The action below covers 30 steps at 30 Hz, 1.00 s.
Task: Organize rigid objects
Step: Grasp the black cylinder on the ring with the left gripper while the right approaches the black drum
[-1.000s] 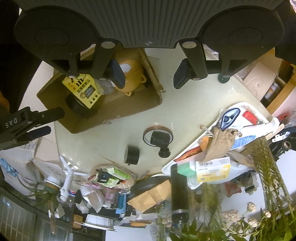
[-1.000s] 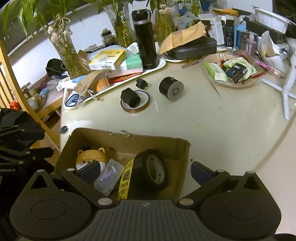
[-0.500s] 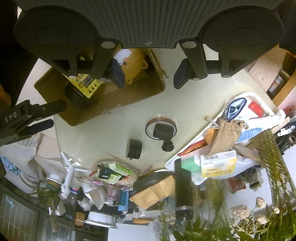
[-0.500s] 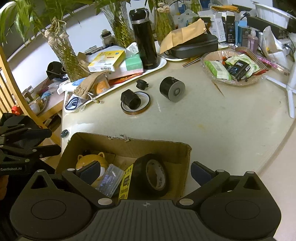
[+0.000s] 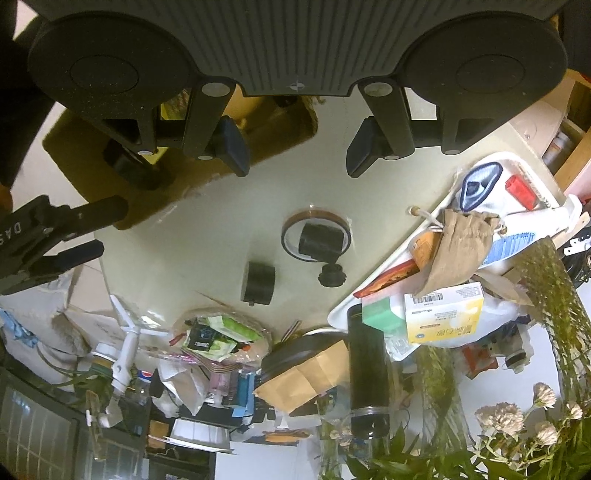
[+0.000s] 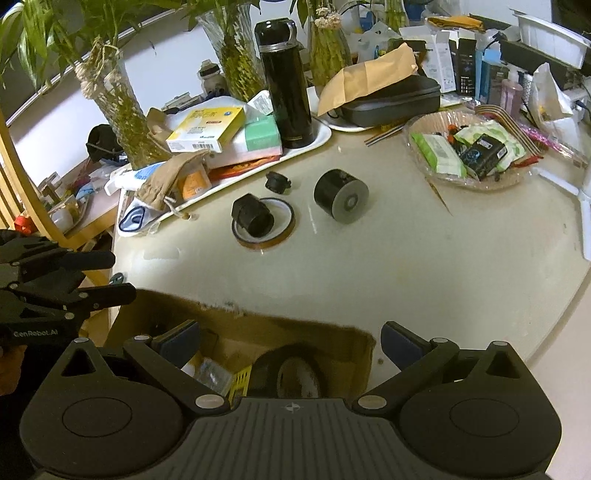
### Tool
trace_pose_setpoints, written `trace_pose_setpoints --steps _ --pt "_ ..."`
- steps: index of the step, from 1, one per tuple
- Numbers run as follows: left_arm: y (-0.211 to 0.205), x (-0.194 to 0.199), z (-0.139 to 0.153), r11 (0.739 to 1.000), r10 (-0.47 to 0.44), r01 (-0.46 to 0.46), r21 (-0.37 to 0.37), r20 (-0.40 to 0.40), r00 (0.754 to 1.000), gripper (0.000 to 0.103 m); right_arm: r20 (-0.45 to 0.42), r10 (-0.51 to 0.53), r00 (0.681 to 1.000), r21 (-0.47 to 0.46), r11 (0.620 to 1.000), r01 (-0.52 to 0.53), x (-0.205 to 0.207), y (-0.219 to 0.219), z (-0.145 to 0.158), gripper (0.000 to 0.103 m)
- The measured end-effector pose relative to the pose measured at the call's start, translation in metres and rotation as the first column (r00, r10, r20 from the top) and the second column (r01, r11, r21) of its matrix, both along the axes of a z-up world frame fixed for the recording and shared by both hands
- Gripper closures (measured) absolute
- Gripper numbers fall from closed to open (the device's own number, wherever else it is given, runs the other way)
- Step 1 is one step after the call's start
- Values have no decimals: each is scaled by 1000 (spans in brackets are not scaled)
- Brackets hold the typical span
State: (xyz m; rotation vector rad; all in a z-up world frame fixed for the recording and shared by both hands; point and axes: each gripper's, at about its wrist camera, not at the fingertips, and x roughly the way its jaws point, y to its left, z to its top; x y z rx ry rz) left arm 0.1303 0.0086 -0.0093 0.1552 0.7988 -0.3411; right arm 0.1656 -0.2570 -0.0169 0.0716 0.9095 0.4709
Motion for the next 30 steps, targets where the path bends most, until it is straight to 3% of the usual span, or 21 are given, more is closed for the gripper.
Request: trace_pose_setpoints --steps 11,24,30 --pt "2 28 -7 1000 -12 12 15 19 1000 46 52 24 998 -37 999 -22 39 16 7 0" --pt "-1 72 -22 998 -58 58 3 34 998 46 71 109 991 13 994 -110 84 11 -13 1" --pt "-4 97 -33 997 -77 77 7 26 997 46 68 75 995 36 996 -78 92 0 -18 1"
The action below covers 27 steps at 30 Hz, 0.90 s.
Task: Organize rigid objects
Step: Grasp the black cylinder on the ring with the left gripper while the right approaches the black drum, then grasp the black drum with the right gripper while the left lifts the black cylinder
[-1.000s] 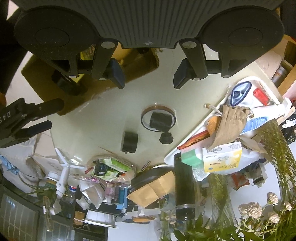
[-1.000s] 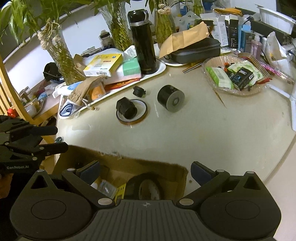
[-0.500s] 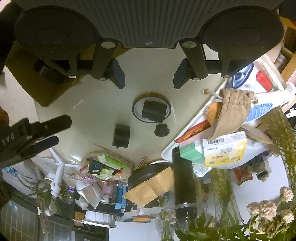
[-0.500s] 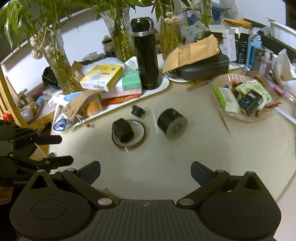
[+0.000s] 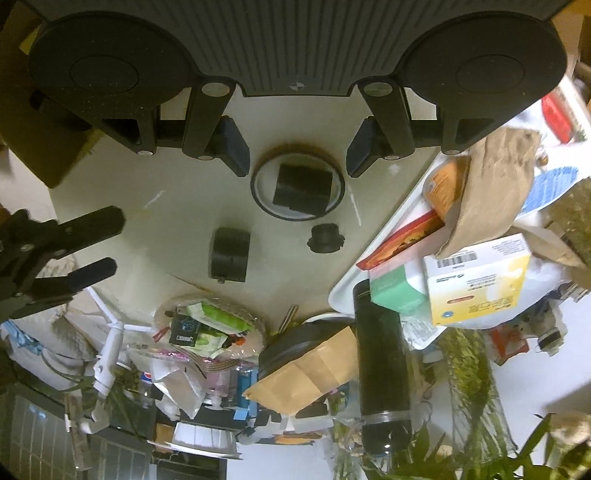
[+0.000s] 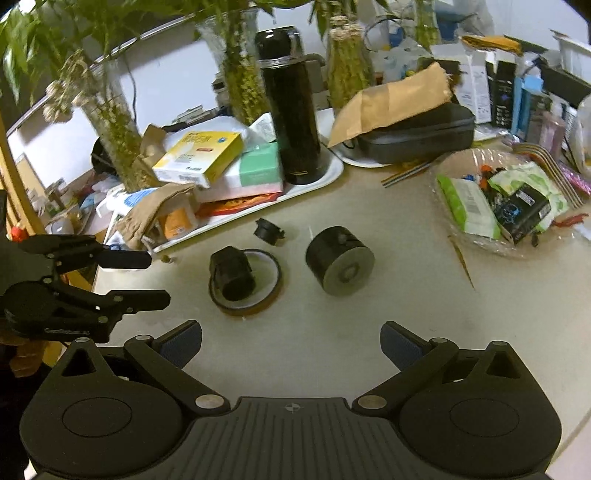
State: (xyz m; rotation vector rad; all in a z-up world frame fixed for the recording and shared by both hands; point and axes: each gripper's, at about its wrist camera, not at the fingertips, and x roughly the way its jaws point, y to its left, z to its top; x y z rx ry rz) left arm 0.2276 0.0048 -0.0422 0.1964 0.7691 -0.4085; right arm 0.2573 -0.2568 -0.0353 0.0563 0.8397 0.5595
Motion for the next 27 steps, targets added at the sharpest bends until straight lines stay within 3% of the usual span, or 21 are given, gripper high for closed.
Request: trace_pose_setpoints --steps 8,16,22,25,27 --pt "-4 28 -15 1000 -24 24 20 -14 1000 46 20 -29 999 -14 999 29 5 -7 -2 1" --pt "-12 49 -30 999 -48 50 16 -103 994 46 5 -51 999 18 999 50 9 -9 -3 1" --pt "-20 57 -37 997 -40 47 64 -113 993 46 15 -48 999 22 999 48 11 -7 -1 2" --pt "-20 60 -37 998 -21 28 57 -126 992 57 22 -55 998 18 998 55 13 -8 -1 2" --pt "-18 61 -36 999 -16 21 34 -138 990 58 29 -57 998 10 998 57 15 -9 -1 2"
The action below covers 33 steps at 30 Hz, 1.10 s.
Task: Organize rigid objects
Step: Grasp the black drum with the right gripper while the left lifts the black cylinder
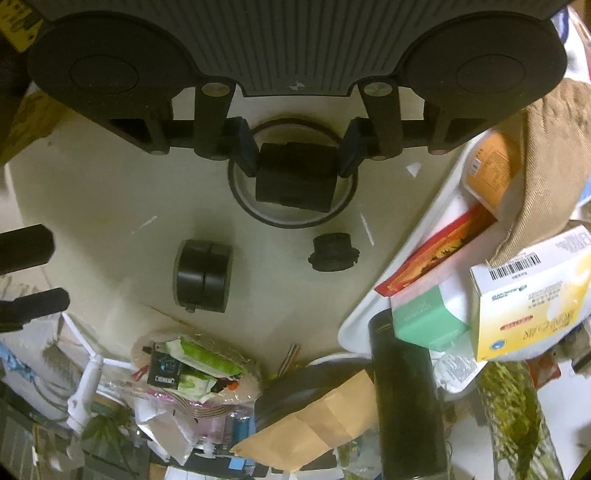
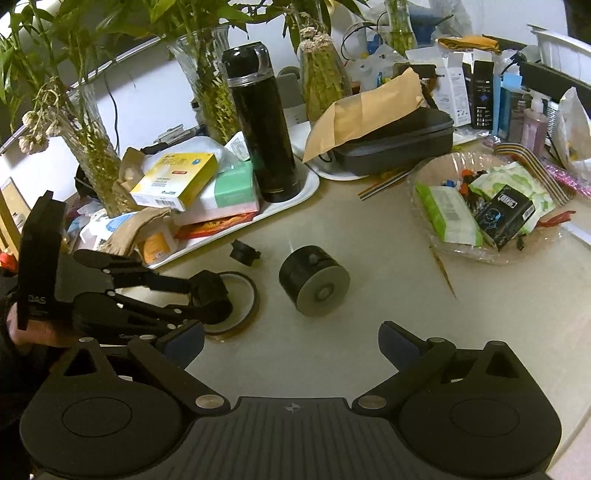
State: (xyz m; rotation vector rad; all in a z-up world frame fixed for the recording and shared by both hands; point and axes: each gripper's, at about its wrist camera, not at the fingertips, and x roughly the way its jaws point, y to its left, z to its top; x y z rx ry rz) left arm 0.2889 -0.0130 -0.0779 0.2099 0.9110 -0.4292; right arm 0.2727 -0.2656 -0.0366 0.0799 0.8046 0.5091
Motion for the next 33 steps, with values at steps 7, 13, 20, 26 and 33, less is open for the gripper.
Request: trace_pose_setpoints --steps 7,13,20,26,33 --pt "10 3 13 996 39 -39 -83 -5 999 60 -1 23 1000 -9 1000 -23 13 1 -7 8" --pt "16 3 21 989 50 -48 -137 11 999 60 12 61 998 -26 998 -61 26 8 -14 9" --pt "16 2 25 989 47 -42 -144 30 998 60 -13 81 997 -11 997 -81 49 15 -28 12" --pt "15 0 29 990 30 -23 -143 49 998 60 1 93 996 -42 995 -93 61 23 -36 15" --pt "16 1 30 990 43 -35 -137 59 997 60 18 124 992 -69 990 -123 75 32 -42 14"
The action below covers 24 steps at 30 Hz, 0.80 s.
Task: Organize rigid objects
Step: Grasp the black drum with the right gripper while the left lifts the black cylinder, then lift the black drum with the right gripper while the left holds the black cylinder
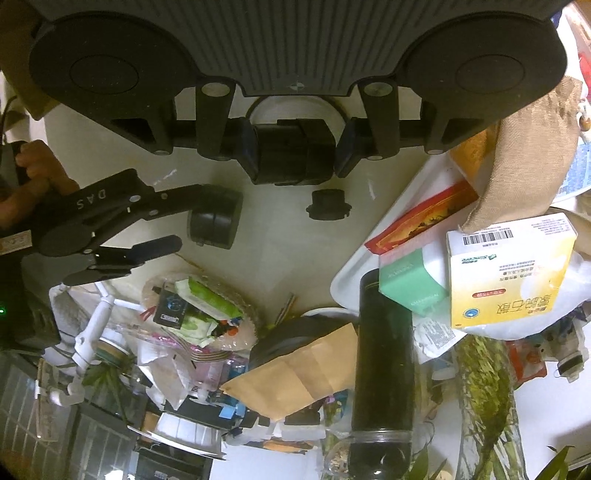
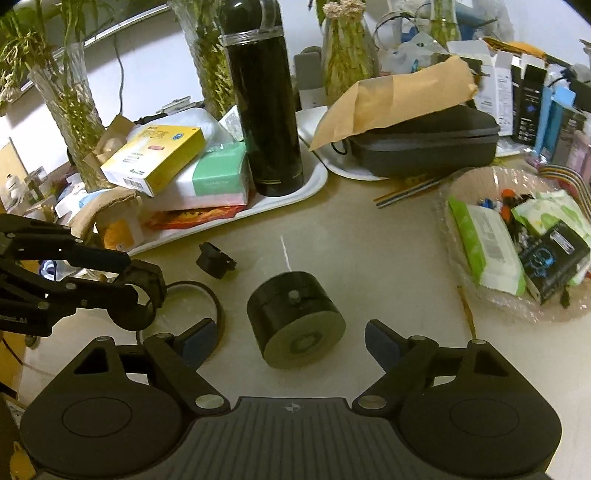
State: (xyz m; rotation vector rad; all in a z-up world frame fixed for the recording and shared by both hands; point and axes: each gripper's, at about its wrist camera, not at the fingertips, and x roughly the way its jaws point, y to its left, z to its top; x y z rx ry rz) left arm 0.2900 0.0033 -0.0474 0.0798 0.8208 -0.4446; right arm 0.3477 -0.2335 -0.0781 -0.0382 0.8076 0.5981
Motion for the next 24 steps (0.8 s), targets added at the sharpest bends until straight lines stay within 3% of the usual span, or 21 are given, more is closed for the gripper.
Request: trace_pose_setpoints --steps 15,17,18,24 --pt "3 3 0 1000 18 -18 0 -19 1000 60 37 40 999 -98 994 -36 17 23 -23 15" --pt "3 3 -1 1000 21 -21 1 -20 1000 60 38 42 998 -99 994 -38 17 23 -24 22" --pt "3 3 -1 1000 21 -21 2 -20 1000 60 29 49 998 -99 994 -46 17 23 -25 34" --pt "4 2 -3 1000 29 -29 10 -22 999 60 25 4 1000 -112 994 -1 17 16 -25 40"
